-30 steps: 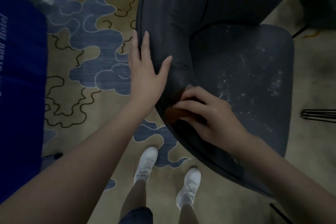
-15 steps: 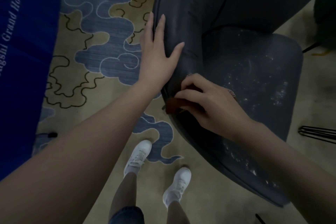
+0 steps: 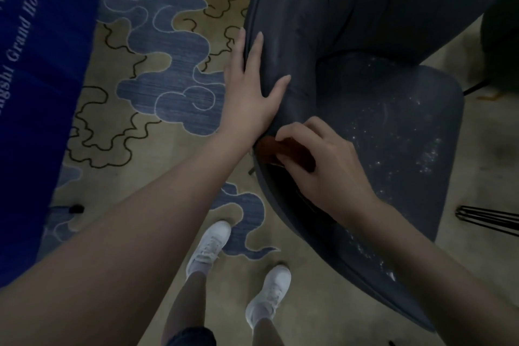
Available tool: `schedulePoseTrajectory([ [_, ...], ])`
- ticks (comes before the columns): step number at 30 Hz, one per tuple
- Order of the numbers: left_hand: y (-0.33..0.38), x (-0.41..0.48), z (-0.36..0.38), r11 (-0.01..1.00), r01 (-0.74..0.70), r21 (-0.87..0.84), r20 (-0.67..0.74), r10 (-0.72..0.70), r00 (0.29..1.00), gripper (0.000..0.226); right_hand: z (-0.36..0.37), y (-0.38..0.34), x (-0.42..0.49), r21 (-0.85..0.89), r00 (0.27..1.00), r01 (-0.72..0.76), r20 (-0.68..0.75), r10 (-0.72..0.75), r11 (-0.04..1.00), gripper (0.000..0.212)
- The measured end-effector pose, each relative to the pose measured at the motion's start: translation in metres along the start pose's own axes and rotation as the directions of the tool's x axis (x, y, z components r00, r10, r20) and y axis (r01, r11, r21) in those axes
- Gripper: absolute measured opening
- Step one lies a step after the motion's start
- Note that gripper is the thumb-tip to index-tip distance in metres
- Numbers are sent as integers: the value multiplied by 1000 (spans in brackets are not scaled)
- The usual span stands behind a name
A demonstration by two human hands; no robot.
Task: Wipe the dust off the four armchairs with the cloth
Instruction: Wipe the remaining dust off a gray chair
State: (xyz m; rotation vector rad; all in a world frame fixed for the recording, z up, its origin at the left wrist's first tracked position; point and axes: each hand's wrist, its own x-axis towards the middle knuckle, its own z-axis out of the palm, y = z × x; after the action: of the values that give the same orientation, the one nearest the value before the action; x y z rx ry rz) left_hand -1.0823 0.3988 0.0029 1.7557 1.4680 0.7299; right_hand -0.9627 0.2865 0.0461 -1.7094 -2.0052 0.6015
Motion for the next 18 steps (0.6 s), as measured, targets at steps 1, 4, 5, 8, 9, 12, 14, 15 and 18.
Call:
schedulePoseTrajectory([
  [1, -1, 0, 0, 1000, -5, -2, 0, 5, 1000, 74, 2, -2, 0, 19, 999, -37, -14, 38, 999, 18],
  [4, 0, 0, 0, 1000, -11, -9, 1, 11, 1000, 73, 7, -7, -3, 32, 992, -121, -20, 122, 992, 17],
  [5, 0, -1, 0, 1000, -10, -9, 4, 10, 1000, 73, 7, -8, -6, 28, 990, -137, -12, 137, 990, 18],
  [8, -1, -1, -1, 1000, -12, -6, 8, 12, 1000, 73, 7, -10, -13, 12, 988, -154, 4, 154, 988, 22],
  [9, 0, -1, -1, 1000, -11, -6, 10, 11, 1000, 73, 7, -10, -16, 9, 987, -159, 6, 159, 987, 24],
  [12, 0, -1, -2, 1000, -2, -13, 16, 2, 1000, 73, 6, -9, -23, 6, 984, -178, 20, 178, 984, 21],
  [14, 1, -1, -1, 1000, 0, -24, 15, 0, 1000, 73, 4, -7, -22, 38, 981, -193, 12, 192, 980, 15],
  [15, 1, -1, -1, 1000, 4, -30, 14, -4, 1000, 73, 4, -6, -20, 68, 980, -198, -9, 199, 978, 14],
  [18, 1, -1, 0, 999, 14, -41, 5, -14, 1000, 73, 7, -5, -15, 98, 978, -182, -81, 190, 978, 17],
])
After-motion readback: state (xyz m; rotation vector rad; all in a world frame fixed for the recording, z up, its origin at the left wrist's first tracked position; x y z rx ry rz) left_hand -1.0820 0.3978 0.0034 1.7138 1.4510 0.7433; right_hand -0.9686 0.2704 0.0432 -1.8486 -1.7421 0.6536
